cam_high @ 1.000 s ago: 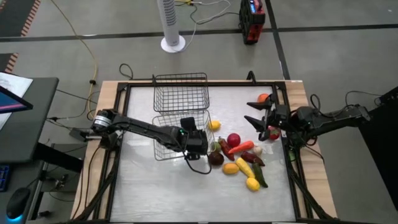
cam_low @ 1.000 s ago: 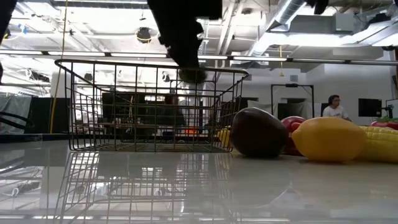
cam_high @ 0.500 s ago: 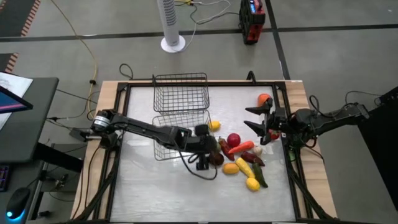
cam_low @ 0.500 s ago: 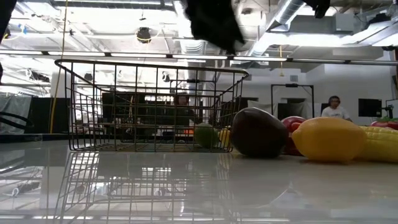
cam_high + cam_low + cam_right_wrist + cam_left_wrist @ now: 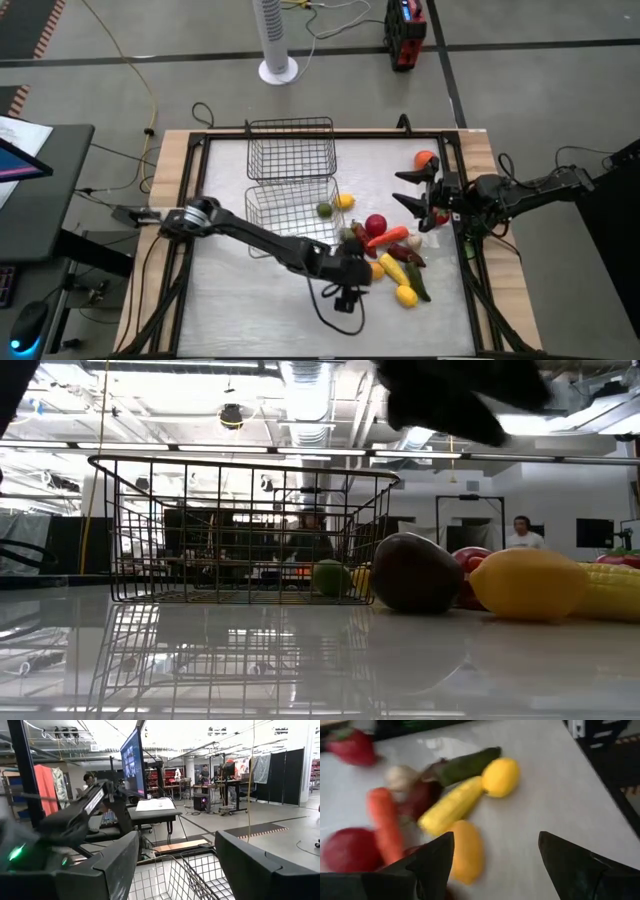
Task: Sort produce into baskets
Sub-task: Put the center yellow lemon into the brown wire basket
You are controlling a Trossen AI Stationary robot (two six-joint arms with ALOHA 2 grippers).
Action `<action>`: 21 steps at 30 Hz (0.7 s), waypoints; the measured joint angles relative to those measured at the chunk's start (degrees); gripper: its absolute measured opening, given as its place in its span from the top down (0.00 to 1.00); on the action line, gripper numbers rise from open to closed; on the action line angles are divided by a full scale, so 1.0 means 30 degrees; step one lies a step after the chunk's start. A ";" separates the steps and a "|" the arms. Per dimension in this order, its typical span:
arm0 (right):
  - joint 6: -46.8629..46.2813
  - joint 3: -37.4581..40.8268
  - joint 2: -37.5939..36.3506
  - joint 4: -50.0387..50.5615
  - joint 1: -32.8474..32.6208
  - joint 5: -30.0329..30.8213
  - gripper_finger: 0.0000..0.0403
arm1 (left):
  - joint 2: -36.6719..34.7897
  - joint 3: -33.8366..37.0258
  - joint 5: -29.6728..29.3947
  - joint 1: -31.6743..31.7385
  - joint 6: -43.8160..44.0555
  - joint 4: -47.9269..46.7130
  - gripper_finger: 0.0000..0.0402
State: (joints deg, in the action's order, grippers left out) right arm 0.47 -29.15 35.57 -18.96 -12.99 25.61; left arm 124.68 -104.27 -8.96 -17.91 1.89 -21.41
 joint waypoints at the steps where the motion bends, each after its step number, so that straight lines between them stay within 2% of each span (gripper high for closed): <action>1: -0.0007 0.0000 0.0000 0.0013 0.0000 0.0000 0.28 | 0.0585 -0.0607 0.0018 -0.0025 -0.0073 -0.0479 0.31; 4: -0.0007 0.0000 -0.0007 0.0029 0.0000 0.0000 0.28 | 0.2361 -0.2775 -0.0560 -0.0013 -0.0129 -0.1933 0.31; 9: -0.0007 0.0000 -0.0007 0.0116 -0.0051 0.0000 0.28 | 0.4325 -0.5199 -0.2894 0.0064 -0.0781 -0.3956 0.31; 12: 0.0007 0.0000 -0.0007 0.0221 -0.0041 0.0000 0.28 | 0.4694 -0.5327 -0.3008 0.0133 -0.1246 -0.3809 0.31; 21: 0.0022 0.0000 -0.0007 0.0116 -0.0029 -0.0007 0.28 | 0.4766 -0.4846 -0.1561 0.0820 -0.0667 -0.4165 0.31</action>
State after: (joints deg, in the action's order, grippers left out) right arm 0.54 -29.15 35.55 -18.61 -13.08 25.58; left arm 138.98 -118.80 -13.64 -15.45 -0.12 -33.90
